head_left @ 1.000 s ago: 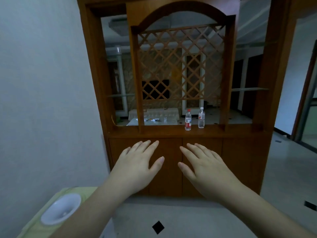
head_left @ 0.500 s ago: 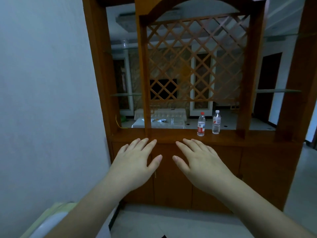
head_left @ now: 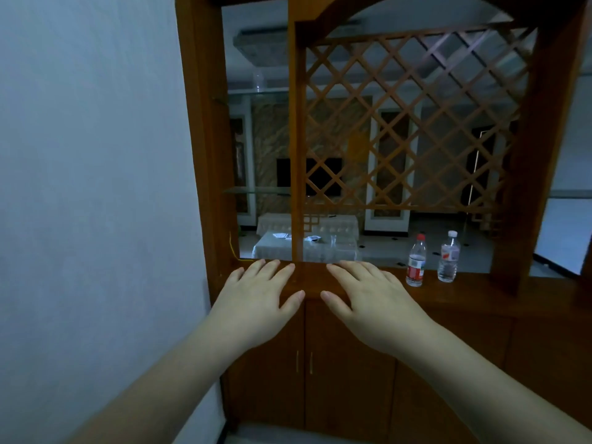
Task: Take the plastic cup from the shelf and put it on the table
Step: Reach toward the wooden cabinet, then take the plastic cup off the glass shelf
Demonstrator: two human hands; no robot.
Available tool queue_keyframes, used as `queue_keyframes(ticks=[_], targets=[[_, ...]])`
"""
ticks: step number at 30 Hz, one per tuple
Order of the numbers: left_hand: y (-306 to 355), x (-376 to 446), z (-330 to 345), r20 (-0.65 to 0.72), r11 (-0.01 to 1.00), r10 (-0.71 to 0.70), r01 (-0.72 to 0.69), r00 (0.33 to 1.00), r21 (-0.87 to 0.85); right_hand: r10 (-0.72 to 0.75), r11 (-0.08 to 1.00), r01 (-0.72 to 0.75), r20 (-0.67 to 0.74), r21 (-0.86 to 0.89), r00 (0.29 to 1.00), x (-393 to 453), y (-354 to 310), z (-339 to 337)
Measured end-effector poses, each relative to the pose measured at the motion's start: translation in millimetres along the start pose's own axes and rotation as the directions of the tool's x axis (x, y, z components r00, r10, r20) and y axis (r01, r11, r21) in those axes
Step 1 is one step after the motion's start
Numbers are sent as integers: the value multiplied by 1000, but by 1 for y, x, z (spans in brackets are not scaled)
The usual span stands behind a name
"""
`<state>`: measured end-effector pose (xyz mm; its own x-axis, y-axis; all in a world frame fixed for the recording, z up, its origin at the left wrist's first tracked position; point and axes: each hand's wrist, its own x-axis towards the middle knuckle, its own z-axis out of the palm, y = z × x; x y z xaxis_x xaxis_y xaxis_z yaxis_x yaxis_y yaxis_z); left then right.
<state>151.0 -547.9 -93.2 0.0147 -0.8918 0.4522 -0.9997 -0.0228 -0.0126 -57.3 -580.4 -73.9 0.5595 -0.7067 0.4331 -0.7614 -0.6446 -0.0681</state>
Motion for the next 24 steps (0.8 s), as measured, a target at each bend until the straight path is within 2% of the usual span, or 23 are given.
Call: queue_keyframes(ticks=[9,13,15,19,22,24], targets=[[-22,115,47,-42,999,-8,10,999,49,-34,999,34,-23,2,999,109,62,38],[-21,168,63,-16,997,-38,39,999,65,-59,998,60,-25,32,998,160,98,50],[-22,198,67,8,996,-53,52,999,76,-79,996,80,-21,36,997,187,115,55],[-29,247,74,-48,991,-86,91,995,103,-112,992,115,-51,52,992,242,148,65],[-41,273,77,-30,989,-116,119,993,84,-98,987,101,-38,123,995,283,167,67],[-52,292,74,-45,987,-134,138,990,83,-105,988,110,-49,106,993,310,175,65]])
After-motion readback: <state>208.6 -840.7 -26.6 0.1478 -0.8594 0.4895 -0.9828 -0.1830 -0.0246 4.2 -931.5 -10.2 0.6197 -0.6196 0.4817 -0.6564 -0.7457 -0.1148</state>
